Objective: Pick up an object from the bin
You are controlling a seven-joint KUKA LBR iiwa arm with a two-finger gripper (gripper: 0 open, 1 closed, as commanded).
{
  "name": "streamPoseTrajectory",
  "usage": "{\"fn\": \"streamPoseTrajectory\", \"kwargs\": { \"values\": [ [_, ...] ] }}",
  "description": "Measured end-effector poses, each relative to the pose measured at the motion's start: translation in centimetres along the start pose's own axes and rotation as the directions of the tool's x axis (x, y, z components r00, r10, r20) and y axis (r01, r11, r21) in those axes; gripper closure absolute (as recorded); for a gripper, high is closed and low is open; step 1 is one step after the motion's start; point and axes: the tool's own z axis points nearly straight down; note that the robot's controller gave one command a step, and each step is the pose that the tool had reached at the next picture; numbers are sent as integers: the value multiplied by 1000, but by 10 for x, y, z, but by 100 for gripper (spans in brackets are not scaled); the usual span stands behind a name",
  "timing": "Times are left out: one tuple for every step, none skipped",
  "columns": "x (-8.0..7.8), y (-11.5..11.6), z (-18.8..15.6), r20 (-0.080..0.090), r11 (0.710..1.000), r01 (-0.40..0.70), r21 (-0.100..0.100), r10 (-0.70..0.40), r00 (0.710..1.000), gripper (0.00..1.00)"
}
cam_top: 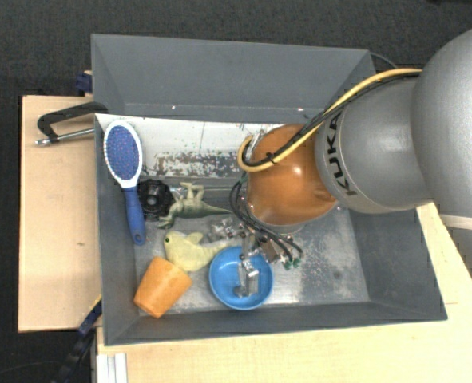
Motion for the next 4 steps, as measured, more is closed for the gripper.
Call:
{"fn": "streamPoseTrajectory", "kwargs": {
  "values": [
    [26,1,-33,6,996,90,1,-90,996,0],
    [24,7,-46,10,919,395,4,-395,919,0],
    [29,10,-1,2,760,650,1,-650,760,0],
    [28,11,-2,4,762,648,2,-648,762,0]
  ]
}}
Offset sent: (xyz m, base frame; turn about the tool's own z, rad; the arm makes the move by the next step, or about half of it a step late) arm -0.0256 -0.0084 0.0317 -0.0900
